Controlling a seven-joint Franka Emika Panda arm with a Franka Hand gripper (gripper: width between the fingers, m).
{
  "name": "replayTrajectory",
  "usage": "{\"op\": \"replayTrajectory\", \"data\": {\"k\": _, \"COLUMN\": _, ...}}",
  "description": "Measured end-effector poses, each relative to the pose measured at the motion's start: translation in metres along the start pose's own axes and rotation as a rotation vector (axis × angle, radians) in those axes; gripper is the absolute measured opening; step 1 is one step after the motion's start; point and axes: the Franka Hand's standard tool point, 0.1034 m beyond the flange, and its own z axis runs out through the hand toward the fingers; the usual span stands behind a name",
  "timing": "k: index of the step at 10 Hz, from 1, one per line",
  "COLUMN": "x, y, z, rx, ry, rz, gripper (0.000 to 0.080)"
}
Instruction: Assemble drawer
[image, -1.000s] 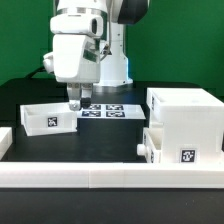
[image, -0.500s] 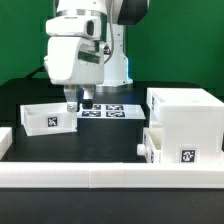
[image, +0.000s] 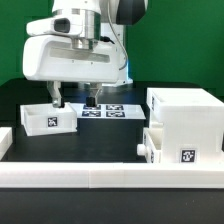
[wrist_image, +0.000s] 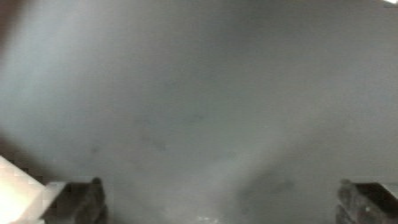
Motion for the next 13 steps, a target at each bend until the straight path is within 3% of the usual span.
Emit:
{"op": "replayTrajectory", "data": {"k": 2, "x": 0.0, "y": 0.0, "z": 0.0, "rx": 0.002, "ry": 0.001, "rz": 0.136, "gripper": 0.0648}}
{"op": "replayTrajectory", "data": {"k": 6, "x": -0.025, "y": -0.007, "z": -0.005, "rx": 0.023, "ry": -0.043, "rz": 0.177, "gripper": 0.0648}}
{"op": "replayTrajectory", "data": {"k": 7, "x": -0.025, "y": -0.017, "z": -0.005, "rx": 0.074, "ry": -0.095, "rz": 0.196, "gripper": 0.0648}}
{"op": "replayTrajectory", "data": {"k": 9, "x": -0.016, "y": -0.027, "z": -0.007, "rx": 0.132, "ry": -0.167, "rz": 0.21, "gripper": 0.0648}}
{"op": "replayTrajectory", "data": {"k": 10, "x": -0.01, "y": -0.029, "z": -0.007, "rx": 0.144, "ry": -0.183, "rz": 0.192, "gripper": 0.0648}}
{"op": "replayTrajectory", "data": {"k": 13, "x": -0.024, "y": -0.027, "z": -0.005, "rx": 0.129, "ry": -0.174, "rz": 0.2, "gripper": 0.0648}}
